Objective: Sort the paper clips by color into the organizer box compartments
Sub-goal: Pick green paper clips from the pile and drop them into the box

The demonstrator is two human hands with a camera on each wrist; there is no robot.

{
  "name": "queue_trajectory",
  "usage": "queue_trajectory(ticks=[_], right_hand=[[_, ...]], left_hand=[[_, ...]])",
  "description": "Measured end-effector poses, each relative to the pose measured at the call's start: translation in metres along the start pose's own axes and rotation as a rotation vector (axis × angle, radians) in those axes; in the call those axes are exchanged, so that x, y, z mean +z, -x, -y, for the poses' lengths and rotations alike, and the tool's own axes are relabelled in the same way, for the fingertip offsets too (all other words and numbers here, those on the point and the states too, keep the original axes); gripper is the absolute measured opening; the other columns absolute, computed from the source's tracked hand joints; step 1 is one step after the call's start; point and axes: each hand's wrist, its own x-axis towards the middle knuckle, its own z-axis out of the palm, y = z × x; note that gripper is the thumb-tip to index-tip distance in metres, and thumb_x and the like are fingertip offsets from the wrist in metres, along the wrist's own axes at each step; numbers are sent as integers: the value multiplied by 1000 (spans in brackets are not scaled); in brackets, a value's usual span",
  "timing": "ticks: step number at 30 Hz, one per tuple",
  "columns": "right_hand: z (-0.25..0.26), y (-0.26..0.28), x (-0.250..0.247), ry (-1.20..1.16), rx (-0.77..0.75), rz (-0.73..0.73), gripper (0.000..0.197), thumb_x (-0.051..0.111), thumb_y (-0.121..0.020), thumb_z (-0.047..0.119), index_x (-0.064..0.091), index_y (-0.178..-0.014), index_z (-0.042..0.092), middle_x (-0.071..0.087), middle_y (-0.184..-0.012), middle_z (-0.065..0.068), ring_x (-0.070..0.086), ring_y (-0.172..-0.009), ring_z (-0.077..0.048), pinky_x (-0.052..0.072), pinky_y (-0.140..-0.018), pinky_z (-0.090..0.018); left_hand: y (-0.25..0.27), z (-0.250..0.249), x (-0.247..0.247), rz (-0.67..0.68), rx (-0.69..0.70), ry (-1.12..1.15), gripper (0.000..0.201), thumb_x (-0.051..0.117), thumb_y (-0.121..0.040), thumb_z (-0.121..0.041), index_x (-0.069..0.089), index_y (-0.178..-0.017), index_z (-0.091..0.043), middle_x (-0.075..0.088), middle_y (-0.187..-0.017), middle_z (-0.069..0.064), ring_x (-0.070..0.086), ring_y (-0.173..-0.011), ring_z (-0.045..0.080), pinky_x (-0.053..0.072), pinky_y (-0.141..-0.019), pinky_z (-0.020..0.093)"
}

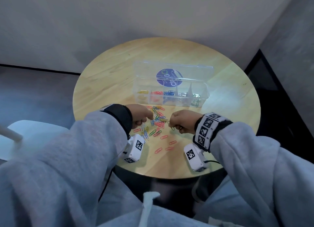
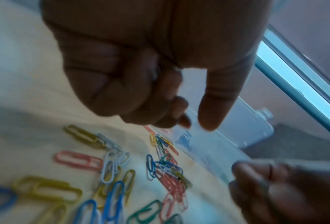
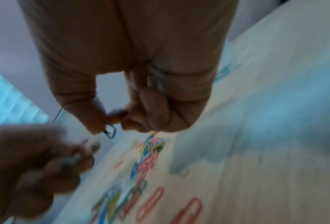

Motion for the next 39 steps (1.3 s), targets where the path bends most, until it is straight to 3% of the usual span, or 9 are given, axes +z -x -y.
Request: queue_trajectory(ticks=[5, 10, 13, 20, 23, 29, 33, 36, 39], right_hand=[[-12, 1, -9, -289, 104, -8, 23, 48, -87, -2, 46, -68, 10, 44, -65, -4, 35, -52, -11, 27, -46, -18], [-17, 6, -12, -576, 171, -22, 20, 37, -92, 0, 54, -82, 2, 40, -70, -7, 43, -56, -14, 45, -42, -15], [-18, 4, -13, -657, 191, -39, 24, 36, -93, 0, 55, -78, -1, 39, -71, -7, 45, -60, -16, 51, -43, -17], [-14, 4, -9, -770, 159, 59, 27, 30, -88, 4, 45, -65, 6, 40, -65, -8, 48, -62, -21, 50, -41, -18], [-9, 6, -7, -599, 151, 97, 27, 34, -90, 8, 48, -67, 7, 41, -62, -5, 49, -55, -15, 43, -37, -15], [2, 3, 2, 159, -15, 29, 14, 61, -85, 6, 60, -78, 18, 42, -59, 0, 33, -48, -12, 29, -41, -17], [17, 1, 18, 661, -149, 12, 26, 62, -81, 5, 66, -101, 21, 55, -81, 6, 46, -63, -11, 37, -53, -20], [16, -8, 26, 809, -194, 18, 33, 55, -78, 0, 64, -93, 27, 59, -114, 2, 50, -80, -14, 37, -57, -21], [14, -13, 29, 832, -210, 18, 25, 61, -80, 6, 66, -98, 23, 61, -109, 1, 55, -89, -18, 41, -67, -21]], left_hand=[[-4, -10, 17, -111, 96, -711, 30, 61, -88, -27, 66, -108, -6, 64, -100, 7, 57, -86, 22, 47, -74, 31], [-18, -10, 35, -130, 63, -962, 4, 57, -86, -18, 56, -86, -14, 51, -85, 3, 44, -75, 20, 36, -54, 24], [-24, -8, 39, -134, 43, -997, 13, 63, -85, -22, 53, -83, -14, 50, -82, 5, 43, -73, 22, 37, -62, 27], [-17, -8, 42, -140, 37, -923, 23, 60, -83, -16, 46, -65, -13, 38, -60, 1, 34, -52, 16, 26, -44, 22], [-11, -10, 35, -146, 27, -759, 25, 62, -79, -17, 46, -60, -14, 41, -60, 1, 36, -53, 16, 29, -48, 23], [1, -7, 7, -48, 42, -217, 7, 60, -86, -12, 58, -80, -8, 56, -78, 8, 52, -66, 21, 47, -65, 25], [4, -3, -6, -78, 2, 138, 15, 43, -91, -3, 50, -78, -2, 53, -75, 11, 51, -61, 16, 52, -43, 17], [11, -5, -15, -91, -49, 301, 11, 40, -90, 0, 46, -81, -3, 51, -76, 12, 50, -58, 16, 48, -36, 15], [13, -5, -18, -87, -39, 336, 15, 37, -89, 0, 44, -76, -6, 51, -74, 11, 46, -55, 14, 43, -34, 12]])
